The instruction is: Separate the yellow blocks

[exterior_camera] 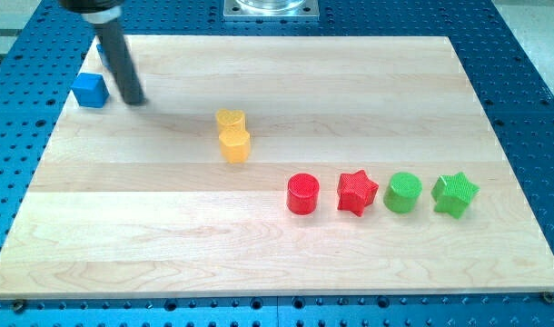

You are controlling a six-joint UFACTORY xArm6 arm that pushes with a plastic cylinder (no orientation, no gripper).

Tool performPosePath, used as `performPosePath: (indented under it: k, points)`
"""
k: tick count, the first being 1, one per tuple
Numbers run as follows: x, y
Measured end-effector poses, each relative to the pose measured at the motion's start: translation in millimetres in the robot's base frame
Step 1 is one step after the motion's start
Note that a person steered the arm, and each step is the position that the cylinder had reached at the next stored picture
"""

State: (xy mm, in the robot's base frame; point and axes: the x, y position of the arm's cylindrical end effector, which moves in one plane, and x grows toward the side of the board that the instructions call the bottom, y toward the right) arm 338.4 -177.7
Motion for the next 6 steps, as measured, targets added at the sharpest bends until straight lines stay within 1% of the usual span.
performPosePath:
  k: [1, 2, 3, 5, 6]
  points:
    - [0.6, 84.2]
    - [15.1, 170.9]
    - [67.1, 186.5]
    - [75.5, 133.7]
    - [74.3, 126.6]
